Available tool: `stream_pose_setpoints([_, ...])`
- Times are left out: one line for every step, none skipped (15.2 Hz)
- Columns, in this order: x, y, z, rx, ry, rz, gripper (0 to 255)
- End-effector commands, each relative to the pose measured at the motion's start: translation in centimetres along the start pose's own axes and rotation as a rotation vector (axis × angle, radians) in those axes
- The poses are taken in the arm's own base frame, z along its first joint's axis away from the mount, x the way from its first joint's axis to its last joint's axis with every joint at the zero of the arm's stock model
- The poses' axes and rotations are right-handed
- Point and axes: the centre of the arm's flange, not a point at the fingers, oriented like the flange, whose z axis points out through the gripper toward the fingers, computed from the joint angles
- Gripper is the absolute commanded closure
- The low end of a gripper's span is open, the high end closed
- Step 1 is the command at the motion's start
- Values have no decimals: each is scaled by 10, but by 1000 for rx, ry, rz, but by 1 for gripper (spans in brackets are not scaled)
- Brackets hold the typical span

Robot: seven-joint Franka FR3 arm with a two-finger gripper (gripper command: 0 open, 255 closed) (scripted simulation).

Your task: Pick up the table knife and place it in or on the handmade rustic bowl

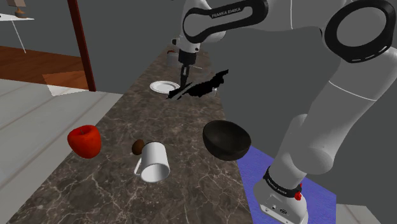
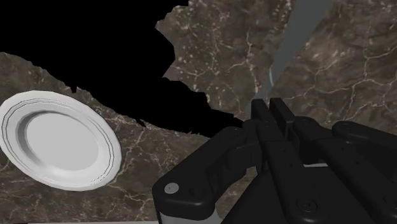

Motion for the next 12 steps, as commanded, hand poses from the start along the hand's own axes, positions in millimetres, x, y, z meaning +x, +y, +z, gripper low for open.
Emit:
stream_pose_setpoints([0,0,-12,-1,1,1,255])
stream_pose_setpoints([1,0,-17,-1,1,1,255])
stream_pose_setpoints([1,0,-22,-1,1,1,255])
stream_pose_setpoints([1,0,-28,-1,1,1,255])
stream_pose_setpoints([2,0,-33,-1,1,1,255])
stream_pose_setpoints([2,0,-35,-1,1,1,255])
stream_pose_setpoints([-6,-11,-36,-1,1,1,255])
stream_pose_setpoints([-14,-21,-38,-1,1,1,255])
stream_pose_setpoints([-22,-32,-39,-1,1,1,255])
stream_pose_setpoints([-30,-43,-41,-1,1,1,255])
stream_pose_setpoints([-37,-53,-42,-1,1,1,255])
stream_pose_setpoints([-45,-64,-44,-1,1,1,255])
